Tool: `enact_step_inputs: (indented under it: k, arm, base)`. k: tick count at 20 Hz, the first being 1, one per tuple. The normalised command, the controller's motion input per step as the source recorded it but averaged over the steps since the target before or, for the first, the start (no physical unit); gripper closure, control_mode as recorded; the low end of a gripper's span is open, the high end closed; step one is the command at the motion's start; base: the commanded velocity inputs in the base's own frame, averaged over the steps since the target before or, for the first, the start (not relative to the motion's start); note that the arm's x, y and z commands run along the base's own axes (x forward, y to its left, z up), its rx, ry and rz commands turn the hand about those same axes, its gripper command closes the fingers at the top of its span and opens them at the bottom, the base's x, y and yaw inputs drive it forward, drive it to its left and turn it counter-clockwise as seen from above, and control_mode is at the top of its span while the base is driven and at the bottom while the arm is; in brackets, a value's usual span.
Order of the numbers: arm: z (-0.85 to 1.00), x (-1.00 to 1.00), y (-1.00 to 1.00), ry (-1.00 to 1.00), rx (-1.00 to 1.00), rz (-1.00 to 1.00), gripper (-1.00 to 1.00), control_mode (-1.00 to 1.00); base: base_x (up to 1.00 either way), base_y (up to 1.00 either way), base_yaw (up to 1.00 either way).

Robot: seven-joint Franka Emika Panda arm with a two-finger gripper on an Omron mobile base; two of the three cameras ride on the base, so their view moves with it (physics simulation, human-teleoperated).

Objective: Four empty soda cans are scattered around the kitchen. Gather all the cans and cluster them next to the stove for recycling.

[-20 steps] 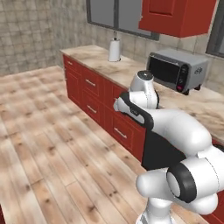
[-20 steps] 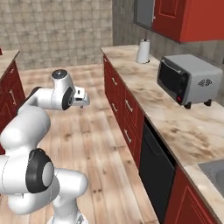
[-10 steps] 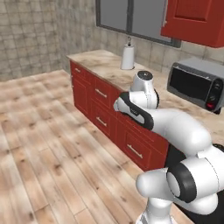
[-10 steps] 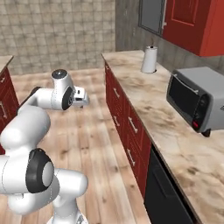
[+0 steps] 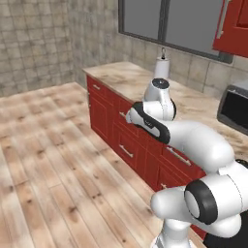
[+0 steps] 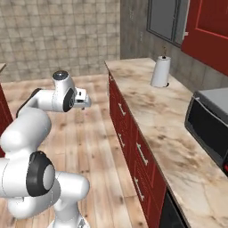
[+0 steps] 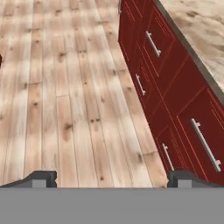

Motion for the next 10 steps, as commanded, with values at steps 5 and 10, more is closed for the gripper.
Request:
enact_step_inputs:
  k: [5,10]
  arm:
    - [0.00,0.00,0.00,0.00,0.00,0.00,-1.00,1.00]
    - [0.00,0.00,0.00,0.00,0.00,0.00,-1.00,1.00]
  base:
    - [1.00,0.09,0.07]
    - [0.85,0.04,0.20]
